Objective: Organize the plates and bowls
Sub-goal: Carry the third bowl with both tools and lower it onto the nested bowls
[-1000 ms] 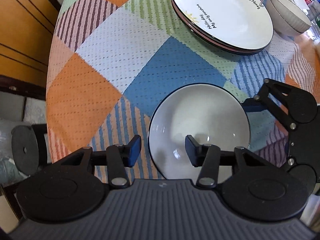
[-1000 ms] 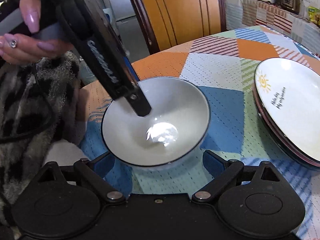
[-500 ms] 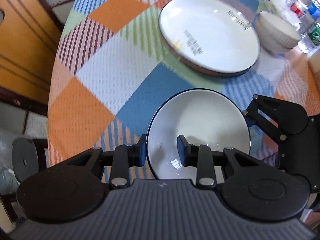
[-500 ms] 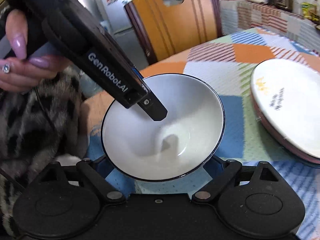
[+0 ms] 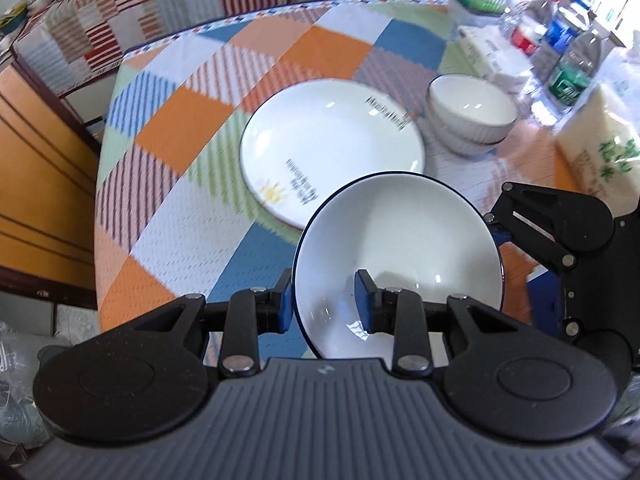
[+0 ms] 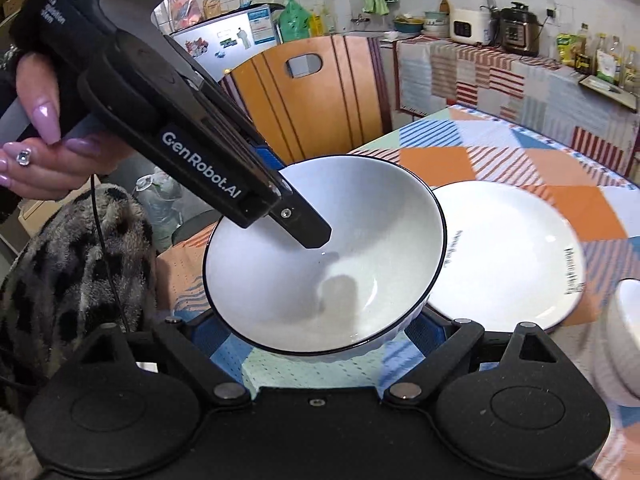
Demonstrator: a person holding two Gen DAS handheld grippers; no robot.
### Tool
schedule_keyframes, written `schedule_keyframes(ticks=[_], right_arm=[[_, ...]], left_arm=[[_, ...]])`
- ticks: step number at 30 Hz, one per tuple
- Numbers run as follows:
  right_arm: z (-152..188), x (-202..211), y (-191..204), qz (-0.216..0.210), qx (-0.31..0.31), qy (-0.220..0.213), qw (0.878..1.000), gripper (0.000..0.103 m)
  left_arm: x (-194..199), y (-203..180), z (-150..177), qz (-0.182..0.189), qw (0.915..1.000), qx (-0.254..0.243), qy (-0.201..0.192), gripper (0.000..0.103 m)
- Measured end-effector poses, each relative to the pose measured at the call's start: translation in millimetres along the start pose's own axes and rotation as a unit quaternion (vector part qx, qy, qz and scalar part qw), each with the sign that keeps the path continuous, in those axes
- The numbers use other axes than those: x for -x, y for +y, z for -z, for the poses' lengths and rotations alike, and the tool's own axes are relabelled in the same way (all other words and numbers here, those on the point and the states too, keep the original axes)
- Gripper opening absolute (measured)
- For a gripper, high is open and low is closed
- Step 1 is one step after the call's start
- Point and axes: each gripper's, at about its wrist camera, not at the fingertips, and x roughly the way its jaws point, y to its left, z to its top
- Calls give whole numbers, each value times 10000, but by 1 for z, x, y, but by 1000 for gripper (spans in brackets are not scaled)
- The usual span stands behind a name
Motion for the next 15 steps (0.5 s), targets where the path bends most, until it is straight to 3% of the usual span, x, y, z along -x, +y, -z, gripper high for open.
schedule_keyframes(ticks=[15], right_arm=[[0,73,-38,768,-231,-192,9966,95]], left_arm=[[9,-80,-59,118,9973,-517,-516,30]])
